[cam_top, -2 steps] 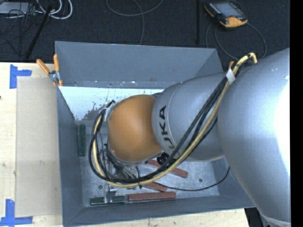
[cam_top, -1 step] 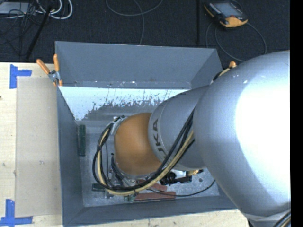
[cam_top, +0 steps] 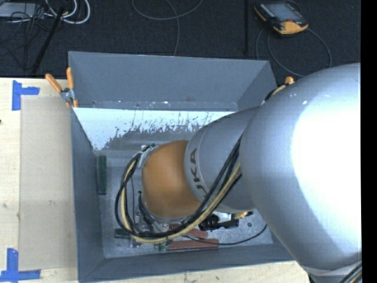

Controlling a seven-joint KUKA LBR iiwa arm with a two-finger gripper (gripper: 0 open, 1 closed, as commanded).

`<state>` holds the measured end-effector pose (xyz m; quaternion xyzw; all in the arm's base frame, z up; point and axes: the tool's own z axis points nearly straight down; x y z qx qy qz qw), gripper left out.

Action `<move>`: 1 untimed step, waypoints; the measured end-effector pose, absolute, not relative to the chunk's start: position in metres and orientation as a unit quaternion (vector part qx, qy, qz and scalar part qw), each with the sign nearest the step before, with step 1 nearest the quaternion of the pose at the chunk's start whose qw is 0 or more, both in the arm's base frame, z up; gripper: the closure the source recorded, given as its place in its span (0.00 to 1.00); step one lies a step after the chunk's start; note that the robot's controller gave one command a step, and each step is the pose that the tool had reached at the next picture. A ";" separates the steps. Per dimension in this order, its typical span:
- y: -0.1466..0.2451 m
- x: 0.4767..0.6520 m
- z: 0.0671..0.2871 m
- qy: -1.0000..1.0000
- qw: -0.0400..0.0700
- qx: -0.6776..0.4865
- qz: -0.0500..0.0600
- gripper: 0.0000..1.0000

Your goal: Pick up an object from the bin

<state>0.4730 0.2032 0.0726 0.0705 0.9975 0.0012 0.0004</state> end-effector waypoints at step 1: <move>0.214 0.482 0.252 0.997 0.003 0.079 0.002 1.00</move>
Offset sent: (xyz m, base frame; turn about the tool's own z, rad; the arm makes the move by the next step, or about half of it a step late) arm 0.0000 0.0000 0.0000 0.0000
